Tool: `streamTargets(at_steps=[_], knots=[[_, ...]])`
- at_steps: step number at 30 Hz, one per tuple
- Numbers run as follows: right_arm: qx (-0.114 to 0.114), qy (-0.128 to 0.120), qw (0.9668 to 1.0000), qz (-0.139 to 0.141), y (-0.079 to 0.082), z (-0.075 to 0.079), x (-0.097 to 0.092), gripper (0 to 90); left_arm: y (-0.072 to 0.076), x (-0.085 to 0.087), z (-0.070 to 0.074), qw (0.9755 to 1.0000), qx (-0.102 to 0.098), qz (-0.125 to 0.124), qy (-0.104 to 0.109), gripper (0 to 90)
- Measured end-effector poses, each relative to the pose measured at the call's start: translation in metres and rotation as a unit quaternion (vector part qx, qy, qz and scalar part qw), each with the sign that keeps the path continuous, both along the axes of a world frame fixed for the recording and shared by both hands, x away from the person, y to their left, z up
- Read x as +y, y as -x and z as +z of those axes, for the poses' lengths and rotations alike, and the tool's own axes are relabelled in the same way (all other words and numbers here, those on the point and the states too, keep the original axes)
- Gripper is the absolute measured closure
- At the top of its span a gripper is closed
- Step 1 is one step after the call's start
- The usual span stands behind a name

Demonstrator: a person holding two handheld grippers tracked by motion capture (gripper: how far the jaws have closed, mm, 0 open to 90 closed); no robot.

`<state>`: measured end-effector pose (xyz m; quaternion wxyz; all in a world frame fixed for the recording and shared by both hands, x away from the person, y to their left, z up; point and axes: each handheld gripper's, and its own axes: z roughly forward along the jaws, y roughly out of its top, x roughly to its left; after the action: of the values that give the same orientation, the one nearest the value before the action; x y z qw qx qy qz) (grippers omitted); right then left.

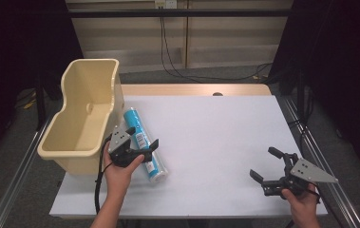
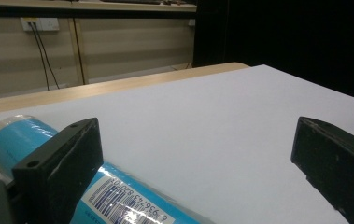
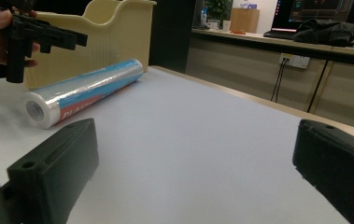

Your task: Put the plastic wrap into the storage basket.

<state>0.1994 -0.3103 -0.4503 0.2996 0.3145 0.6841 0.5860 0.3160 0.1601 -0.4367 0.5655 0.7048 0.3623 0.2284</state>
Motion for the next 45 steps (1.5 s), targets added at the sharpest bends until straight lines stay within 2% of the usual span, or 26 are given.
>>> streamTargets(at_steps=[3,10,11,12,13,16,20,23,26,27,28,30,31,32,33,34,35,36,38,39,40,41,42,43,44,45], knots=[[0.001,0.001,1.0,0.003,0.0,0.0,0.001,0.0,-0.005,-0.005,-0.002,0.9998,0.015,0.002,-0.01,2.1],[0.002,0.001,1.0,0.003,0.0,0.0,0.001,0.0,-0.014,-0.006,-0.001,0.9991,0.035,0.014,-0.019,2.1],[0.001,0.0,1.0,0.003,0.0,0.0,0.0,0.0,-0.017,-0.008,-0.001,0.9983,0.049,0.02,-0.025,2.1],[0.001,0.0,1.0,0.003,0.0,0.0,0.0,0.0,-0.017,-0.008,-0.001,0.9983,0.049,0.02,-0.025,2.0],[0.001,0.0,1.0,0.002,0.0,0.0,0.0,0.0,-0.02,-0.009,0.001,0.9975,0.062,0.02,-0.027,2.0],[0.002,0.001,1.0,0.002,0.0,0.0,0.0,0.0,-0.023,-0.011,0.002,0.997,0.07,0.02,-0.026,2.0],[0.001,0.001,1.0,0.003,0.0,0.0,0.0,0.0,-0.029,-0.016,0.005,0.9954,0.084,0.021,-0.041,2.0],[0.001,0.001,1.0,0.002,0.0,0.0,0.0,0.0,-0.031,-0.018,0.006,0.9945,0.093,0.02,-0.044,2.0],[0.001,0.0,1.0,0.003,-0.001,0.0,-0.001,0.1,-0.035,-0.019,0.006,0.9916,0.116,0.023,-0.054,2.0],[0.001,0.0,1.0,0.003,-0.001,0.0,-0.001,0.1,-0.035,-0.019,0.006,0.9916,0.116,0.023,-0.054,2.0],[0.002,-0.001,1.0,0.003,0.0,0.0,-0.001,0.0,-0.037,-0.02,0.006,0.9894,0.127,0.029,-0.063,2.0],[0.003,-0.001,1.0,0.003,0.0,0.0,-0.001,0.1,-0.037,-0.02,0.006,0.9884,0.134,0.031,-0.064,1.8],[0.002,0.0,1.0,0.003,0.0,0.0,0.0,0.2,-0.039,-0.02,0.006,0.9865,0.146,0.032,-0.068,1.7],[0.003,0.0,1.0,0.003,0.0,0.0,0.0,0.2,-0.039,-0.021,0.007,0.9857,0.15,0.037,-0.066,1.4],[0.003,0.001,1.0,0.005,0.0,0.0,0.0,0.2,-0.04,-0.021,0.007,0.9842,0.155,0.034,-0.079,1.4],[0.003,0.001,1.0,0.005,0.0,0.0,0.0,0.2,-0.04,-0.021,0.007,0.9842,0.155,0.034,-0.079,1.1],[0.002,0.002,1.0,0.005,-0.001,0.0,0.0,0.2,-0.042,-0.022,0.008,0.9826,0.165,0.037,-0.078,0.9],[0.002,0.002,1.0,0.005,-0.001,0.0,0.0,0.2,-0.042,-0.022,0.008,0.9826,0.165,0.037,-0.078,0.8],[0.002,0.003,1.0,0.006,-0.001,0.0,0.001,0.2,-0.043,-0.024,0.008,0.9802,0.179,0.035,-0.078,0.7],[0.002,0.003,1.0,0.005,-0.001,0.0,0.0,0.3,-0.045,-0.024,0.007,0.9769,0.193,0.028,-0.088,0.3],[0.002,0.003,1.0,0.005,-0.001,0.0,0.0,0.3,-0.045,-0.024,0.007,0.9769,0.193,0.028,-0.088,0.1],[0.002,0.003,1.0,0.005,-0.001,0.0,0.0,0.4,-0.047,-0.025,0.007,0.9745,0.205,0.03,-0.087,0.0],[0.002,0.003,1.0,0.005,-0.001,0.0,0.0,0.4,-0.047,-0.025,0.007,0.9745,0.205,0.03,-0.087,0.0],[0.003,0.002,1.0,0.005,-0.001,0.0,0.0,0.4,-0.048,-0.025,0.006,0.9719,0.216,0.032,-0.087,0.1],[0.003,0.002,1.0,0.005,-0.001,0.0,0.0,0.4,-0.048,-0.025,0.006,0.9719,0.216,0.032,-0.087,0.1],[0.003,0.002,1.0,0.005,-0.001,0.0,0.0,0.4,-0.049,-0.025,0.006,0.9694,0.225,0.036,-0.092,0.1]])
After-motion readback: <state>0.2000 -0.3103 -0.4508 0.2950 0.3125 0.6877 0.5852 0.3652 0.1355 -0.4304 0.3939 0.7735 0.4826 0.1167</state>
